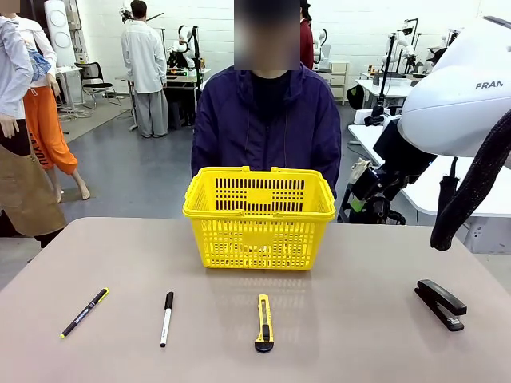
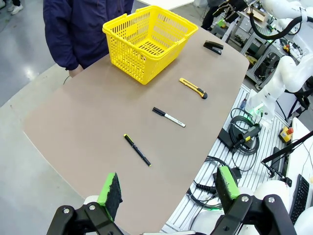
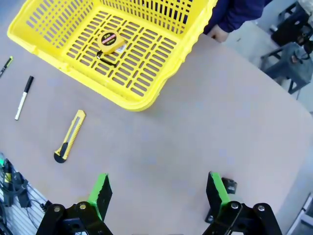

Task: Place the items the person wants into the basket.
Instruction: Pick up the item the person points to and place it in the Market Basket.

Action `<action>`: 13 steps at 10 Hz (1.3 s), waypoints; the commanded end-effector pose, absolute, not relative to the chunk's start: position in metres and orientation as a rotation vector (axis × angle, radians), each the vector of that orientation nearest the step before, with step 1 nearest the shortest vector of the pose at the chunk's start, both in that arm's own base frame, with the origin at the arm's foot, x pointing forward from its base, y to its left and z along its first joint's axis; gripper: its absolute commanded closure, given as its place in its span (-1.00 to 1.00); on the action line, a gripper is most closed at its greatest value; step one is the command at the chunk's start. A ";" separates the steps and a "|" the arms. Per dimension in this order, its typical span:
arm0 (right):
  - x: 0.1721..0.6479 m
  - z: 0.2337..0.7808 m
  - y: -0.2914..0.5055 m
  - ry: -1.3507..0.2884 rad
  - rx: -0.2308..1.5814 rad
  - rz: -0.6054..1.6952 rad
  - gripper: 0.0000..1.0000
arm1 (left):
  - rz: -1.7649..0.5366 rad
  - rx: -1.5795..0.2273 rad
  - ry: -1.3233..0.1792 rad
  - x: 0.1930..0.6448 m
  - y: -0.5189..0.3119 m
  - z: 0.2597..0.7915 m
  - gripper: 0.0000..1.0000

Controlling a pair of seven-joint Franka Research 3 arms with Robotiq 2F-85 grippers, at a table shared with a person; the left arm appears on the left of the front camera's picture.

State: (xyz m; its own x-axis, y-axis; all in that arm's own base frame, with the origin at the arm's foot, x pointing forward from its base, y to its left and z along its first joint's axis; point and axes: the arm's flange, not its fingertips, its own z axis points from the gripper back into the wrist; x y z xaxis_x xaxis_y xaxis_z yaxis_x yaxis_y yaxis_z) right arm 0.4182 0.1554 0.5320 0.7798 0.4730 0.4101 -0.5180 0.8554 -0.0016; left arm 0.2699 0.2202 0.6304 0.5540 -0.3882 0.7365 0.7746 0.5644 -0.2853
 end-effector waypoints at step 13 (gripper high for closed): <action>0.416 0.530 0.155 -0.410 0.110 0.534 -1.00 | -0.762 -0.661 -0.685 0.270 0.221 0.632 -1.00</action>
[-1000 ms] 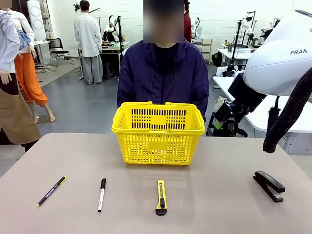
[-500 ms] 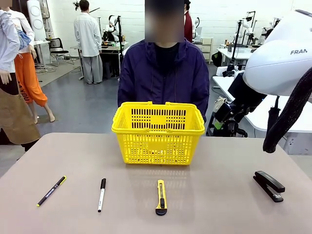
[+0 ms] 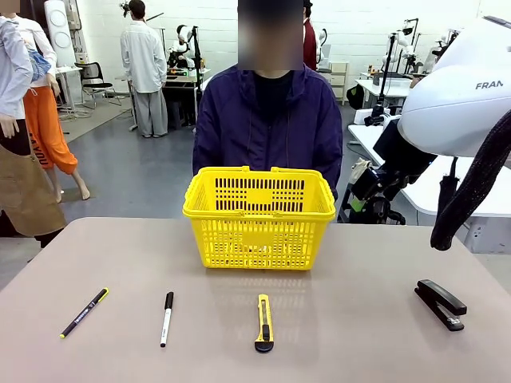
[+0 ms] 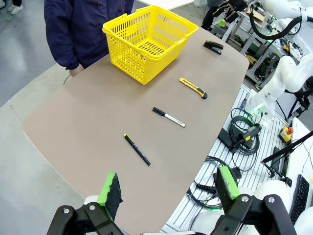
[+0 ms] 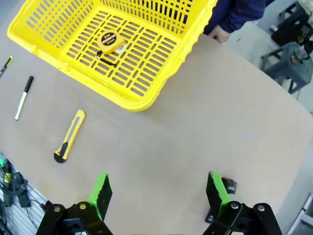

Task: Place the items the person wants into the basket.
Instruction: Pick up the item the person points to and place it in the Market Basket.

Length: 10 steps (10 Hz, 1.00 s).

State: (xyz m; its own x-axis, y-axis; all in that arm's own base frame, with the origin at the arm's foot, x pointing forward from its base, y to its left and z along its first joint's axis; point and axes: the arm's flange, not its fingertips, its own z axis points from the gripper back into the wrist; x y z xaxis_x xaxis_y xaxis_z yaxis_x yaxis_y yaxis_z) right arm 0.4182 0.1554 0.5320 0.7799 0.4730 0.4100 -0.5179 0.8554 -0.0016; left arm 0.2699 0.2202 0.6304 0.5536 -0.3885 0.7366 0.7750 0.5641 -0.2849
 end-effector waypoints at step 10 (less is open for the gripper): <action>0.321 0.643 -0.110 -0.689 0.578 0.909 -1.00 | -0.762 -0.661 -0.685 0.270 0.221 0.632 -1.00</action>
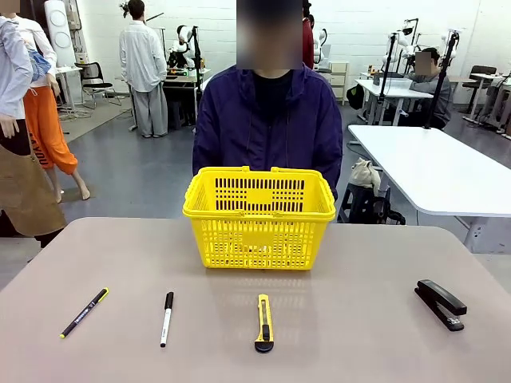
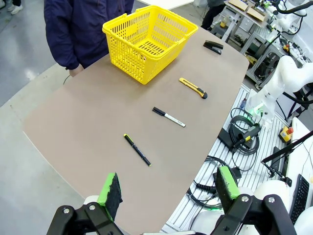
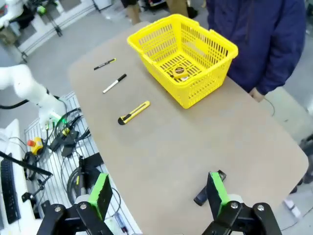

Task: Place the items the person wants into the basket.
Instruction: Pick up the item the person points to and place it in the Market Basket.

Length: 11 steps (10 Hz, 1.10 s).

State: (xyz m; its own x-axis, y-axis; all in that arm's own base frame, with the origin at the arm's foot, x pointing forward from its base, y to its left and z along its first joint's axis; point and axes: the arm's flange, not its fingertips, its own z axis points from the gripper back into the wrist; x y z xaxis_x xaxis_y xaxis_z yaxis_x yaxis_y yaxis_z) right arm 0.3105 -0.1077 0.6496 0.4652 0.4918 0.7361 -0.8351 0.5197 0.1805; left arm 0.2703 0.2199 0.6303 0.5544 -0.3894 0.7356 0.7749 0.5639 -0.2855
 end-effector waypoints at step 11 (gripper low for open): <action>0.312 0.596 -0.184 -0.897 0.661 0.902 -1.00 | -0.762 -0.661 -0.685 0.270 0.221 0.632 -1.00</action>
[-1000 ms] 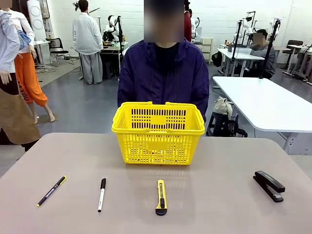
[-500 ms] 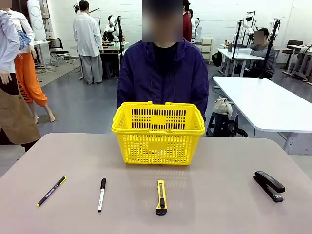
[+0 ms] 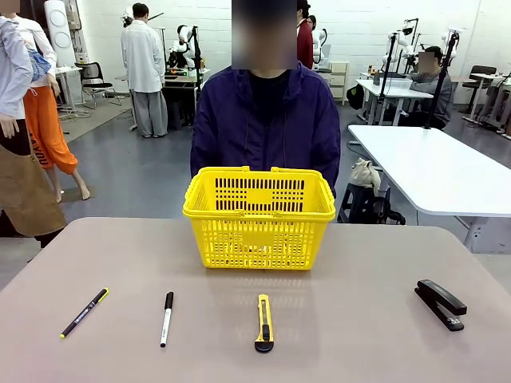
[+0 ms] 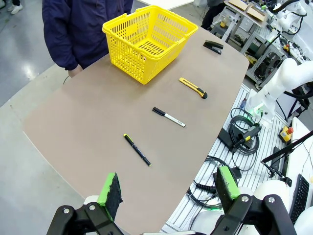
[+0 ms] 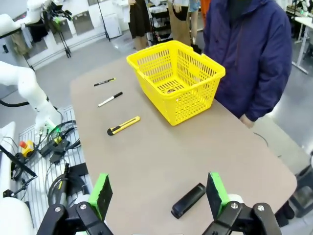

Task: Place the items the person wants into the basket.
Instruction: Pick up the item the person points to and place it in the Market Basket.

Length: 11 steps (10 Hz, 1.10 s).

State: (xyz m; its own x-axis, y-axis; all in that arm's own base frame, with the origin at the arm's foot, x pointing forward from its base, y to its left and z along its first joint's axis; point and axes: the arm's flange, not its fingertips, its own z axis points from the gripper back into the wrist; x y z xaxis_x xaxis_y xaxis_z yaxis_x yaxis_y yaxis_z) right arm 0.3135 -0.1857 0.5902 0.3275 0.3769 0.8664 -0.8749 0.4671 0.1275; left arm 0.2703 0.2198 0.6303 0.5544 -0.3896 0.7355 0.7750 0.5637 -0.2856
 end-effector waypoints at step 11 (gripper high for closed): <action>0.312 0.596 -0.184 -0.897 0.661 0.902 -1.00 | -0.762 -0.661 -0.685 0.270 0.221 0.632 -1.00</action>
State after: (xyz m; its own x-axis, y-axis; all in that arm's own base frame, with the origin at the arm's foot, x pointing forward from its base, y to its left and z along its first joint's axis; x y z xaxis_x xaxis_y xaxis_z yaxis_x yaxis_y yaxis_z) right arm 0.3107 -0.1840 0.5967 0.3440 0.3871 0.8555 -0.8645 0.4861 0.1277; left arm 0.2703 0.2198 0.6303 0.5543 -0.3896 0.7355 0.7751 0.5637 -0.2855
